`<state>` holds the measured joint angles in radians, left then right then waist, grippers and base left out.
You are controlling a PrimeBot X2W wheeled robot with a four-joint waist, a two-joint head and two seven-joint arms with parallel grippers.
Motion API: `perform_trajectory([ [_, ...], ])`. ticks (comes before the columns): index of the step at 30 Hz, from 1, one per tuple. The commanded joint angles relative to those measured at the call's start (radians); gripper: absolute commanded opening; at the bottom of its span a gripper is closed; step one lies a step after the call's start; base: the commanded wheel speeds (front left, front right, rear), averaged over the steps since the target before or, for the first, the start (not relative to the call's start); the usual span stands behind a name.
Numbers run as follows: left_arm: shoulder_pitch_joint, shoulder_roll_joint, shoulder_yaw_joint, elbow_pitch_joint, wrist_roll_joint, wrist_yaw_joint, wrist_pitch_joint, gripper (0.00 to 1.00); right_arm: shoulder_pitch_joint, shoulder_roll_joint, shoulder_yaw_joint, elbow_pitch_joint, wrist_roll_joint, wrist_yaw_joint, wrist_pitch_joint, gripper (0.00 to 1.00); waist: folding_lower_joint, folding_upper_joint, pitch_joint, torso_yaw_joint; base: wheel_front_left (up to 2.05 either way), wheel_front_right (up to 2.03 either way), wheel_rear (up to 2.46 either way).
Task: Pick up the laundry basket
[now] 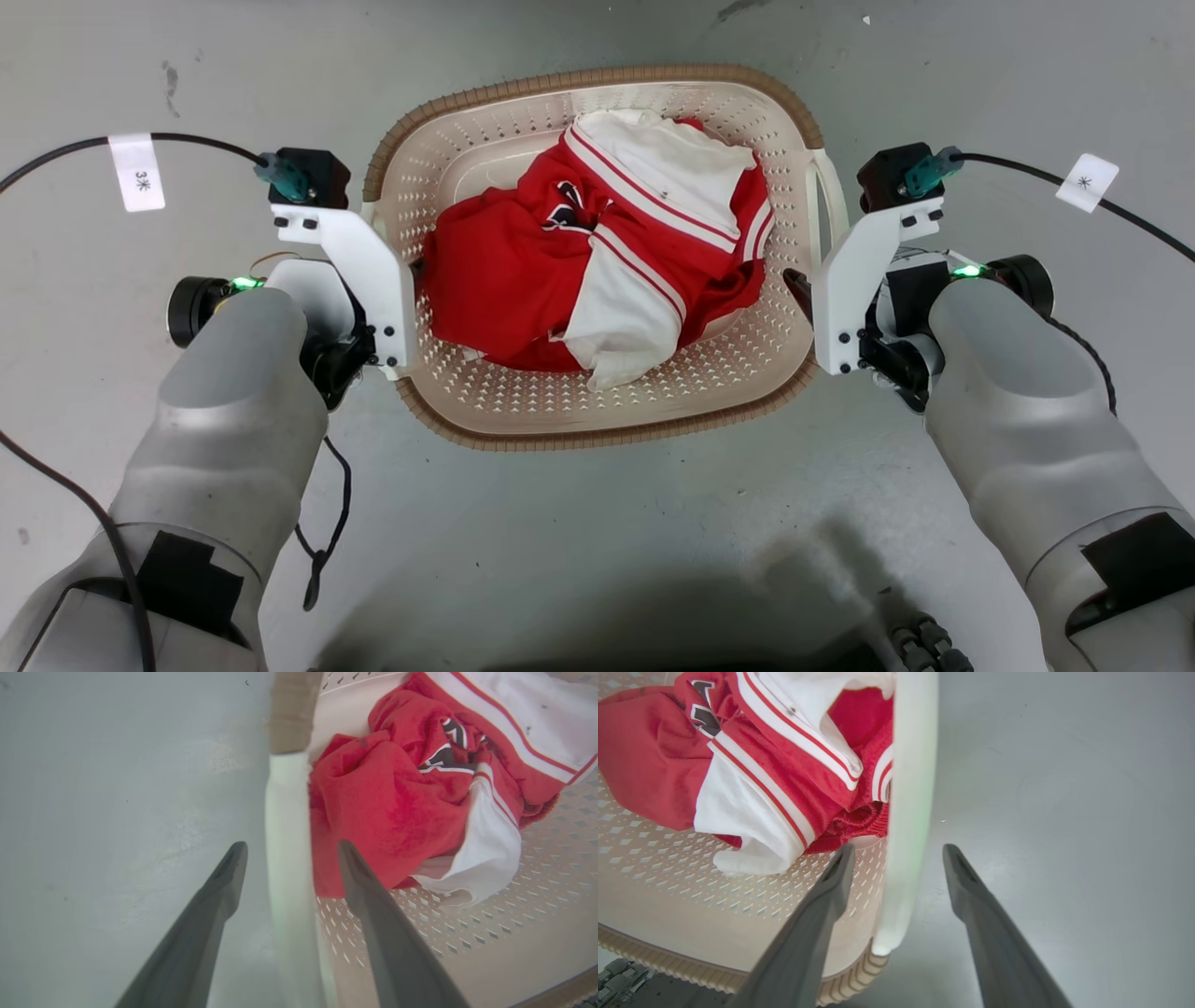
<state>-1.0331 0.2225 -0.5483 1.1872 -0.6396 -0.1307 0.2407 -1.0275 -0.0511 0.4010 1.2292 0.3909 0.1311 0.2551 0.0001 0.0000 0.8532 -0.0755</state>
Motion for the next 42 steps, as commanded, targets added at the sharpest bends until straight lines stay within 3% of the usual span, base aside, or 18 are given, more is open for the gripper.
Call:
perform_trajectory([
  [1,-0.010,0.007,-0.005,0.005,-0.009,0.001,-0.004,0.80,-0.023,0.002,0.007,0.003,0.008,-0.001,0.001,0.13,-0.0001,0.0000,0.002,0.000,0.00,0.00,0.00],
  [2,-0.014,0.007,-0.008,0.005,-0.013,0.001,-0.009,0.28,-0.025,0.002,0.011,0.005,0.016,-0.001,0.004,0.00,-0.0001,0.0000,0.004,0.000,0.00,0.00,0.00],
  [3,-0.016,0.006,-0.010,0.007,-0.018,0.000,-0.013,0.00,-0.027,0.002,0.015,0.007,0.022,-0.001,0.005,0.00,-0.0001,0.0000,0.005,0.000,0.00,0.00,0.00],
  [23,-0.026,0.007,-0.099,0.012,-0.124,0.001,0.077,0.00,-0.047,0.001,0.088,0.038,0.102,0.000,0.077,0.00,-0.0001,0.0000,-0.030,0.001,0.00,0.00,0.00],
  [42,0.069,-0.004,-0.153,0.007,-0.264,-0.001,0.274,0.00,0.019,0.002,0.152,0.054,0.182,0.000,0.323,0.00,-0.0001,0.0000,-0.312,0.011,0.00,0.00,0.00],
])
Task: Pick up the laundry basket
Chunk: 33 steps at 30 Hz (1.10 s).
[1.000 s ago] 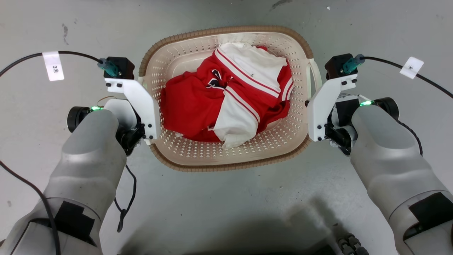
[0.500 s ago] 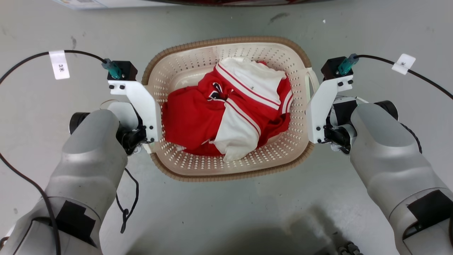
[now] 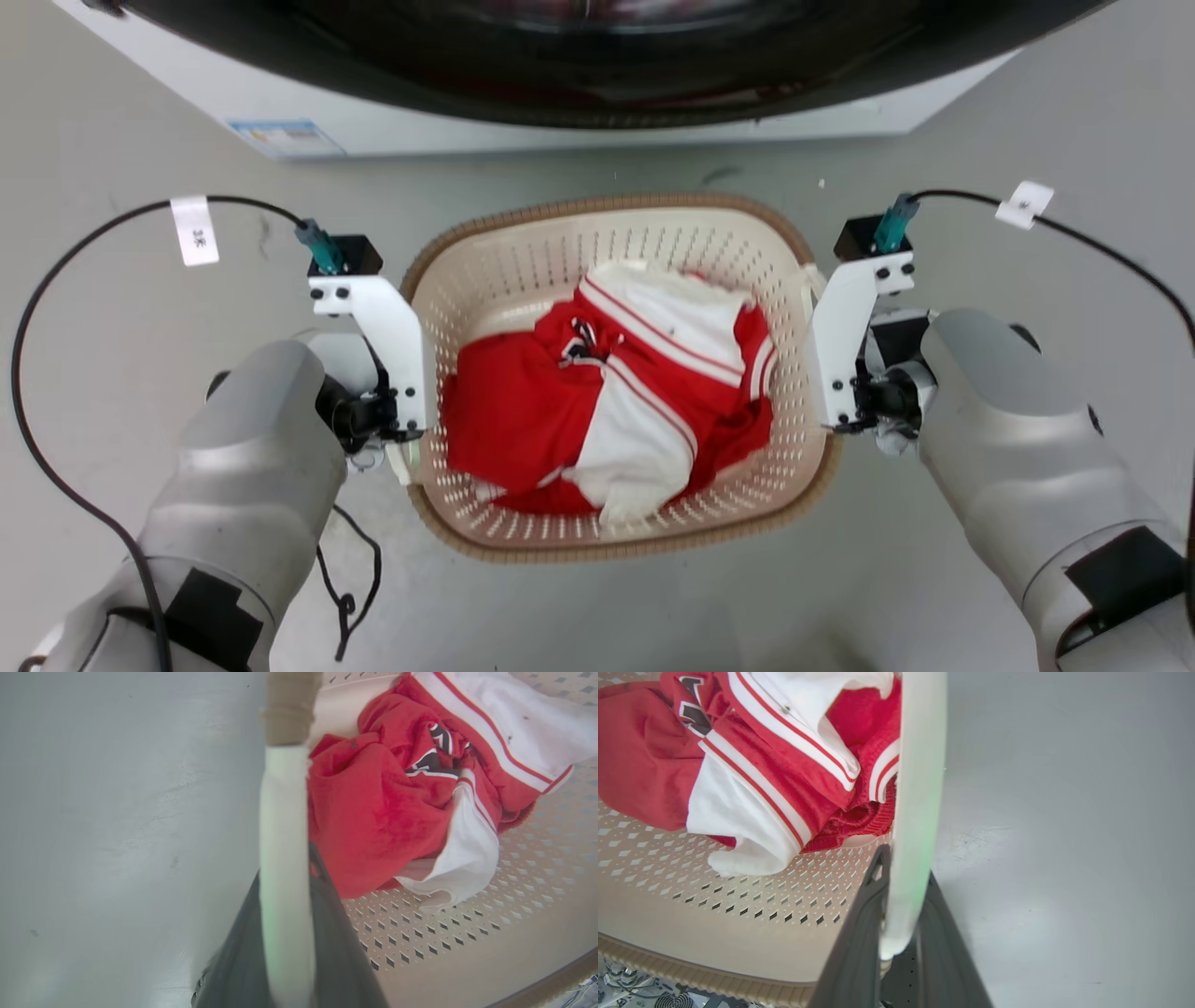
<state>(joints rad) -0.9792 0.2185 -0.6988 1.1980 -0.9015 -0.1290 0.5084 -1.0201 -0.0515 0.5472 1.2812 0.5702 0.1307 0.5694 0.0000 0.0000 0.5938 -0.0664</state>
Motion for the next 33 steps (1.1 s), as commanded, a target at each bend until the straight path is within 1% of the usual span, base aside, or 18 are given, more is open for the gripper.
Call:
perform_trajectory([
  [1,0.021,0.000,-0.005,-0.002,-0.010,-0.003,0.015,0.00,0.016,0.002,0.008,0.002,0.008,0.000,0.022,0.00,0.0000,0.0000,-0.072,0.003,0.00,0.00,0.00],
  [9,0.074,0.007,-0.024,0.010,-0.058,-0.002,0.101,0.00,0.068,0.002,0.031,0.002,0.061,0.000,0.150,0.00,0.0000,0.0000,-0.222,0.005,0.00,0.00,0.00],
  [13,0.093,0.013,-0.032,0.012,-0.070,-0.002,0.124,0.00,0.092,0.002,0.042,-0.005,0.084,0.000,0.187,0.00,0.0000,0.0000,-0.276,0.002,0.00,0.00,0.00],
  [25,0.178,0.000,-0.056,0.034,-0.115,-0.002,0.223,0.00,0.176,0.001,0.087,-0.006,0.133,0.000,0.250,0.00,0.0000,0.0000,-0.469,0.006,0.00,0.00,0.00],
  [33,0.248,-0.013,-0.065,0.041,-0.139,-0.002,0.230,0.00,0.241,0.001,0.117,-0.003,0.156,0.000,0.277,0.00,0.0000,0.0000,-0.562,0.001,0.00,0.00,0.00],
])
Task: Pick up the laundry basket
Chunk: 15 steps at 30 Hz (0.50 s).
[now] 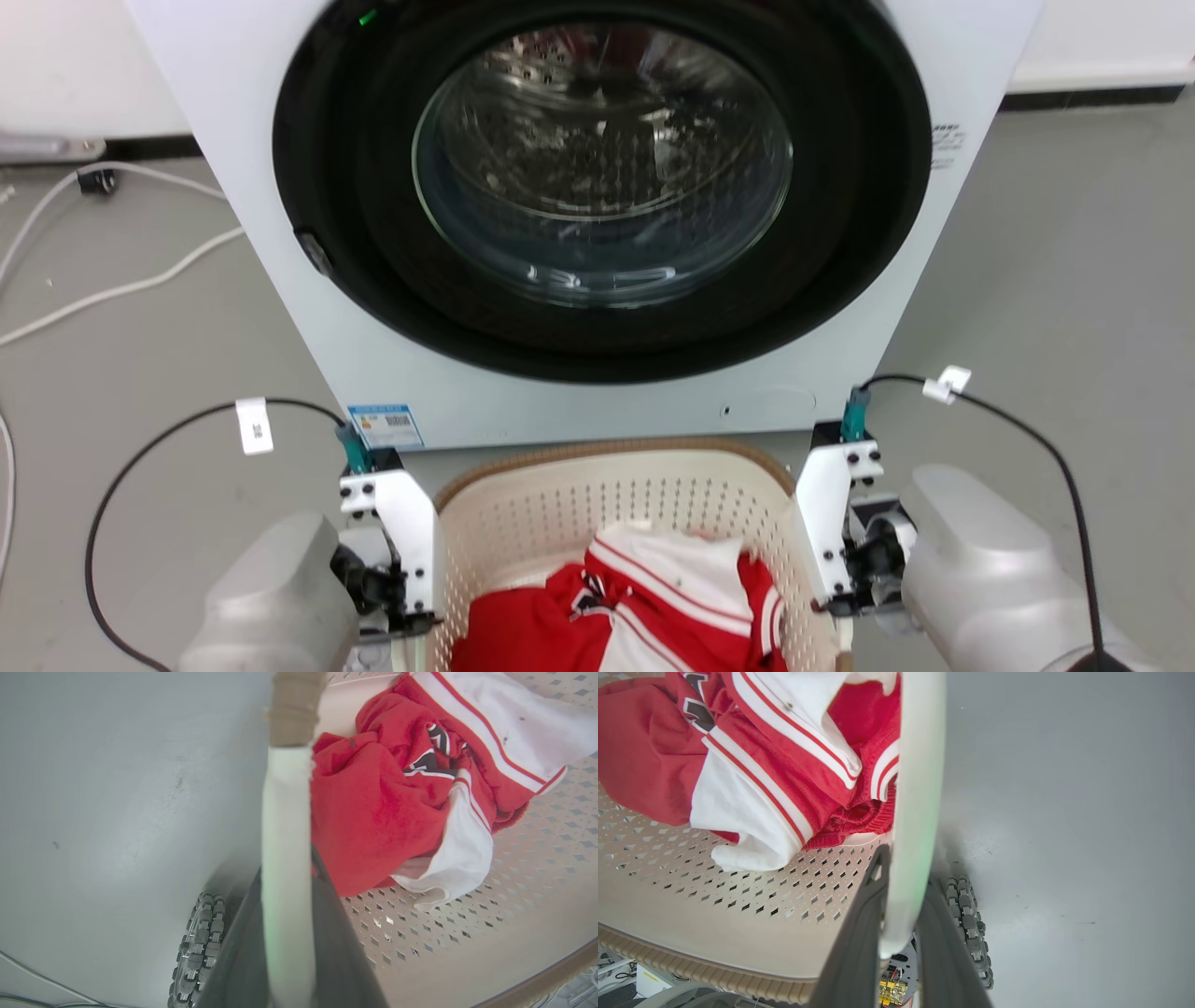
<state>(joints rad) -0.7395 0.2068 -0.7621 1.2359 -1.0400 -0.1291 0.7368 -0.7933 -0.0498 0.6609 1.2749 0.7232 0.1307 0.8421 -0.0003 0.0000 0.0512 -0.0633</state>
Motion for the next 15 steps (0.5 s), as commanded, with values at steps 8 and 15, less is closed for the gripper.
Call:
perform_trajectory([
  [8,0.053,-0.013,-0.007,0.000,-0.021,-0.002,0.005,0.00,0.054,0.000,0.020,0.006,0.025,0.000,0.010,0.00,0.0003,0.0000,-0.071,-0.001,0.00,0.00,0.00],
  [15,0.060,-0.018,-0.014,-0.003,-0.033,-0.003,0.006,0.00,0.063,0.001,0.031,0.007,0.039,0.000,0.010,0.00,0.0003,0.0000,-0.086,0.001,0.00,0.00,0.00],
])
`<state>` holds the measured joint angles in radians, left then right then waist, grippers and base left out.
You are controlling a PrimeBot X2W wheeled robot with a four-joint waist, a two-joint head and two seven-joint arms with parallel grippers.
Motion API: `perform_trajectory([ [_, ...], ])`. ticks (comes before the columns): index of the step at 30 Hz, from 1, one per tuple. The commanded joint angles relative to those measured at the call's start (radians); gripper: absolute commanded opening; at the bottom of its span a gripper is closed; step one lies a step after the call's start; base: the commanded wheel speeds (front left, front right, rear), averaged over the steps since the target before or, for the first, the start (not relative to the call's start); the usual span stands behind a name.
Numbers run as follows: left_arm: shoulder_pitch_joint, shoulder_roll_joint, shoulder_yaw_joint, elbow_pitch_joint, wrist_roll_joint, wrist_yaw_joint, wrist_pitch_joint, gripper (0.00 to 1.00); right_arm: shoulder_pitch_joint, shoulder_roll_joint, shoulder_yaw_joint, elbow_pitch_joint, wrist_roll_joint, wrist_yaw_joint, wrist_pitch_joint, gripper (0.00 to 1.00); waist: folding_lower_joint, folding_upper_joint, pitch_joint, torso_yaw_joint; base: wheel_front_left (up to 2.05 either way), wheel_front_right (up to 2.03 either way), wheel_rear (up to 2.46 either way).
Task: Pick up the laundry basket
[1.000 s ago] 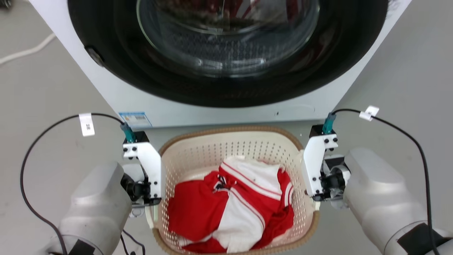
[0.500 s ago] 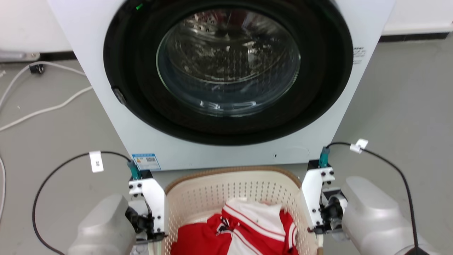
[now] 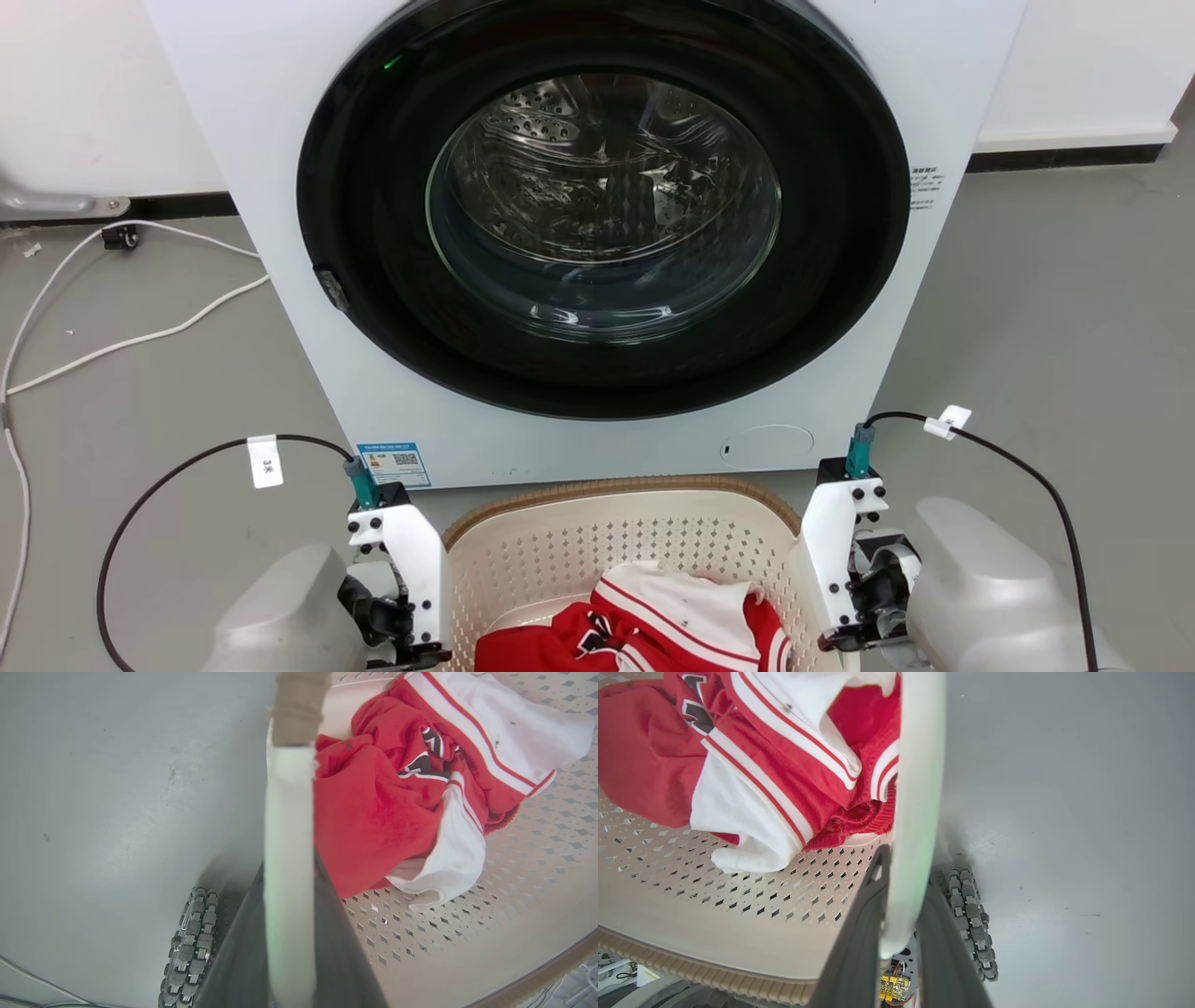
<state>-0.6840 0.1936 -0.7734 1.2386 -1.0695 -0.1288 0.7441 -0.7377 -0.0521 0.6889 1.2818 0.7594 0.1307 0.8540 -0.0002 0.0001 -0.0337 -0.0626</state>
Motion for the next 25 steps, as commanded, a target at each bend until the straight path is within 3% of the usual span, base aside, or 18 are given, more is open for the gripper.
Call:
perform_trajectory([
  [1,0.006,-0.005,-0.004,-0.006,-0.005,-0.003,-0.001,0.00,0.008,0.003,0.004,0.000,0.004,0.000,-0.003,0.00,0.0002,-0.0001,-0.002,0.001,0.00,0.00,0.00],
  [25,0.018,-0.014,-0.018,0.002,-0.035,-0.004,0.011,0.00,0.006,0.004,-0.025,0.006,-0.025,0.000,-0.032,0.00,0.0002,-0.0001,-0.002,0.010,0.00,0.00,0.00],
])
